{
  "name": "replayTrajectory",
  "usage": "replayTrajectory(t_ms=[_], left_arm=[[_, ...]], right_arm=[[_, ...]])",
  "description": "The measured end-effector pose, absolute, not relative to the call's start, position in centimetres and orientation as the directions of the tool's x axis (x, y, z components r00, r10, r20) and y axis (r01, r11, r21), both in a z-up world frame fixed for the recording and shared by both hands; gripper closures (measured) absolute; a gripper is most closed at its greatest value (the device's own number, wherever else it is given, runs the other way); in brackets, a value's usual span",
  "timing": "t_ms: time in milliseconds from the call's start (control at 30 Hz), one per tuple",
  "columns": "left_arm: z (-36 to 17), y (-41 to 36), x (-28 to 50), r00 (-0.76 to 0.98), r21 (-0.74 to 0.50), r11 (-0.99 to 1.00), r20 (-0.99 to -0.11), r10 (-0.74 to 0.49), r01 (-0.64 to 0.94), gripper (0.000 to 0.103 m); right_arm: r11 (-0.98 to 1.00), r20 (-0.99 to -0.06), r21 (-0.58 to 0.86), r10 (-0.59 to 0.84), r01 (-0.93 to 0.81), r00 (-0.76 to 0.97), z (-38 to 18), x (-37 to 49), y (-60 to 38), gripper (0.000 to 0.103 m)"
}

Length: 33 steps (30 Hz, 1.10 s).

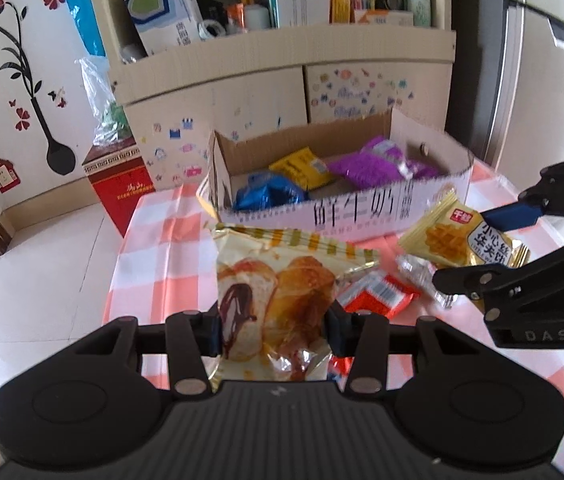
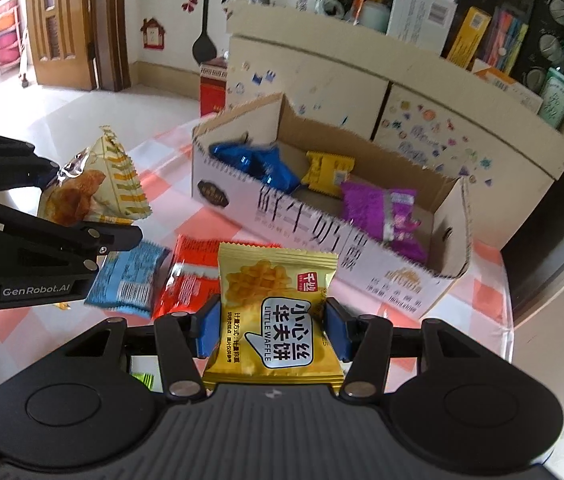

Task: Organize snacks
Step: 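Carry the waffle packet with the right tool while the left tool carries the croissant packet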

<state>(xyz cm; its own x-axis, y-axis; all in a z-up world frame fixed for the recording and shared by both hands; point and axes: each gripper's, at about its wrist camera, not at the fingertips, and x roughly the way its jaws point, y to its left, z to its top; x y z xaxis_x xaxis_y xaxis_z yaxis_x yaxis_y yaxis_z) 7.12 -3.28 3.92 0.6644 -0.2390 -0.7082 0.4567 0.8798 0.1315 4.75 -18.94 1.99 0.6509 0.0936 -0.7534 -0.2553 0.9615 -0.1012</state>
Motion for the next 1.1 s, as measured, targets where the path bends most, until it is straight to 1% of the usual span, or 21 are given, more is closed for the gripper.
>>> replayTrajectory(t_ms=[367, 567, 833, 1100], left_arm=[[6.6, -4.6, 8.8, 0.698, 0.104, 0.881, -0.655, -0.289, 0.462, 0.058], [7.8, -5.0, 10.9, 0.703, 0.042, 0.897, -0.638, -0.314, 0.439, 0.058], [8.1, -6.3, 14.0, 0.732, 0.057, 0.906, -0.612, -0.3, 0.419, 0.058], [7.8, -7.5, 16.9, 0.743, 0.063, 0.908, -0.599, -0.298, 0.415, 0.058]], right_arm=[[0.98, -0.683, -0.09, 0.069, -0.177, 0.727, 4.8, 6.1, -21.2, 0.043], [0.994, -0.629, -0.051, 0.043, -0.097, 0.776, 6.5, 7.1, -22.9, 0.043], [0.999, -0.574, -0.01, 0.026, -0.038, 0.818, 7.4, 8.3, -23.9, 0.043], [1.0, -0.555, 0.023, 0.008, 0.006, 0.831, 7.3, 10.4, -24.8, 0.043]])
